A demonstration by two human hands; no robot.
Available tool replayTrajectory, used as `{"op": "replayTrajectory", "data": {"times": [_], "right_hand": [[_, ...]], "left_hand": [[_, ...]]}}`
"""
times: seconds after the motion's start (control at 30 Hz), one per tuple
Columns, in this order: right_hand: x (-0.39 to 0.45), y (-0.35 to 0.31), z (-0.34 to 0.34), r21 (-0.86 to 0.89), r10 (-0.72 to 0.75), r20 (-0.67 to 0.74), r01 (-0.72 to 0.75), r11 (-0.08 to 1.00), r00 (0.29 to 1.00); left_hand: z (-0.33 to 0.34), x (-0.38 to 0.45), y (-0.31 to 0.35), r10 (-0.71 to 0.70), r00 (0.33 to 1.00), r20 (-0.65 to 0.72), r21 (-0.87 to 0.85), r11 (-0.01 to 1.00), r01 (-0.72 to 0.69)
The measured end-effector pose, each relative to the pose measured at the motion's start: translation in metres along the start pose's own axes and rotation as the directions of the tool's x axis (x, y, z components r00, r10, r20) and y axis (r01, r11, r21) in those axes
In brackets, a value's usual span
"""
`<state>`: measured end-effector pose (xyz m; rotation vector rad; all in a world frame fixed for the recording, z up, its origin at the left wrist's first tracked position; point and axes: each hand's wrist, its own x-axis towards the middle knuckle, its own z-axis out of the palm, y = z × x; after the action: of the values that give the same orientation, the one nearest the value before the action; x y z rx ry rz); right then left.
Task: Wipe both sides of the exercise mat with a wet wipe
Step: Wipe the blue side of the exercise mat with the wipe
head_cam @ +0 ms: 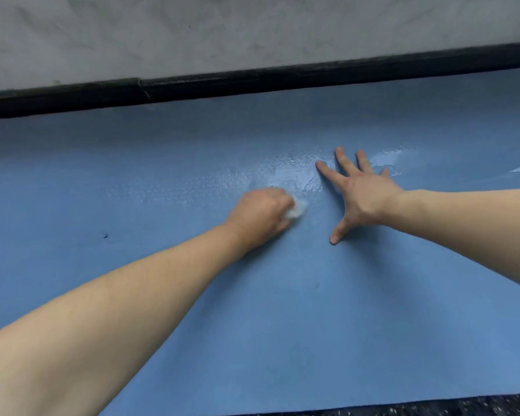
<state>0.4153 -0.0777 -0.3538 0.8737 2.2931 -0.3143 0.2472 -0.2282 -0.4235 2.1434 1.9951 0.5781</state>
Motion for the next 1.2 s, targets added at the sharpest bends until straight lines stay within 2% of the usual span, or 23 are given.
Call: {"op": "replayTrajectory", "data": {"times": [0.07, 0.1, 0.13, 0.17, 0.23, 0.27, 0.3, 0.33, 0.4, 0.43, 0.47, 0.5, 0.57, 0.6, 0.7, 0.77, 0.83, 0.9, 0.93, 0.97, 1.07, 1.13, 1.2], "right_hand": [[0.002, 0.003, 0.004, -0.003, 0.003, -0.016, -0.003, 1.000, 1.000], [0.003, 0.003, 0.003, 0.001, 0.006, -0.014, -0.006, 1.000, 1.000], [0.004, 0.003, 0.002, 0.006, 0.009, -0.009, -0.009, 1.000, 1.000], [0.005, 0.002, 0.001, 0.011, 0.010, -0.003, -0.010, 1.000, 1.000], [0.005, 0.003, 0.004, 0.020, 0.009, 0.001, -0.009, 1.000, 1.000], [0.006, 0.004, 0.004, 0.021, 0.007, 0.001, -0.008, 1.000, 1.000], [0.007, 0.005, 0.004, 0.023, 0.006, 0.002, -0.006, 1.000, 1.000], [0.008, 0.005, 0.004, 0.027, 0.002, 0.006, -0.002, 1.000, 1.000], [0.010, 0.006, 0.005, 0.037, -0.004, 0.015, 0.003, 0.999, 1.000], [0.011, 0.007, 0.005, 0.036, -0.003, 0.021, 0.003, 0.999, 1.000], [0.011, 0.007, 0.005, 0.031, -0.003, 0.025, 0.002, 1.000, 1.000], [0.012, 0.007, 0.005, 0.025, -0.004, 0.025, 0.003, 1.000, 1.000], [0.013, 0.008, 0.006, 0.015, -0.009, 0.021, 0.009, 1.000, 1.000], [0.014, 0.009, 0.007, 0.015, -0.012, 0.020, 0.012, 1.000, 1.000], [0.016, 0.010, 0.009, 0.006, -0.017, 0.015, 0.017, 1.000, 1.000], [0.017, 0.010, 0.009, -0.005, -0.017, 0.013, 0.017, 1.000, 1.000], [0.018, 0.011, 0.009, -0.008, -0.025, 0.019, 0.025, 1.000, 1.000], [0.019, 0.012, 0.011, -0.008, -0.031, 0.019, 0.031, 0.999, 0.999], [0.020, 0.013, 0.011, -0.010, -0.034, 0.020, 0.034, 0.999, 0.999], [0.021, 0.013, 0.011, -0.011, -0.037, 0.023, 0.037, 0.999, 0.999], [0.023, 0.015, 0.013, -0.018, -0.046, 0.024, 0.046, 0.999, 0.999], [0.024, 0.016, 0.014, -0.027, -0.050, 0.022, 0.051, 0.998, 0.999], [0.024, 0.016, 0.016, -0.037, -0.052, 0.016, 0.053, 0.998, 0.999]], "left_hand": [[0.005, 0.000, 0.007, 0.281, 0.949, 0.141, 0.000, 0.959, -0.284], [0.001, 0.006, -0.003, 0.286, 0.943, 0.172, 0.022, 0.955, -0.294], [-0.004, 0.017, -0.016, 0.198, 0.970, 0.143, 0.066, 0.976, -0.210], [-0.010, 0.029, -0.033, 0.041, 0.998, 0.045, 0.112, 0.993, -0.045], [-0.020, 0.044, -0.056, -0.275, 0.958, -0.086, 0.113, 0.952, 0.283], [-0.017, 0.045, -0.059, -0.293, 0.951, -0.097, 0.085, 0.950, 0.301], [-0.013, 0.046, -0.052, -0.213, 0.975, -0.069, 0.053, 0.975, 0.217], [-0.007, 0.045, -0.041, -0.065, 0.998, 0.019, 0.042, 0.997, 0.064], [-0.005, 0.041, -0.039, 0.203, 0.958, 0.205, 0.019, 0.977, -0.211], [-0.013, 0.047, -0.049, 0.222, 0.949, 0.225, 0.043, 0.971, -0.237], [-0.020, 0.057, -0.060, 0.154, 0.972, 0.178, 0.098, 0.980, -0.173], [-0.027, 0.069, -0.074, 0.033, 0.996, 0.088, 0.164, 0.985, -0.047], [-0.035, 0.083, -0.090, -0.199, 0.980, 0.007, 0.180, 0.964, 0.195], [-0.033, 0.083, -0.088, -0.204, 0.979, -0.006, 0.158, 0.966, 0.203], [-0.024, 0.080, -0.075, 0.059, 0.990, 0.131, 0.084, 0.994, -0.070], [-0.033, 0.091, -0.089, 0.085, 0.982, 0.166, 0.133, 0.985, -0.108], [-0.046, 0.110, -0.110, -0.126, 0.992, 0.028, 0.193, 0.974, 0.119], [-0.046, 0.117, -0.121, -0.380, 0.915, -0.133, 0.161, 0.903, 0.398], [-0.041, 0.118, -0.118, -0.416, 0.894, -0.167, 0.133, 0.889, 0.438], [-0.035, 0.119, -0.113, -0.389, 0.907, -0.164, 0.111, 0.906, 0.409], [-0.029, 0.122, -0.113, -0.185, 0.981, -0.062, 0.102, 0.976, 0.191], [-0.036, 0.136, -0.128, -0.305, 0.945, -0.121, 0.125, 0.940, 0.319], [-0.036, 0.146, -0.138, -0.520, 0.806, -0.282, 0.078, 0.825, 0.560]]}}
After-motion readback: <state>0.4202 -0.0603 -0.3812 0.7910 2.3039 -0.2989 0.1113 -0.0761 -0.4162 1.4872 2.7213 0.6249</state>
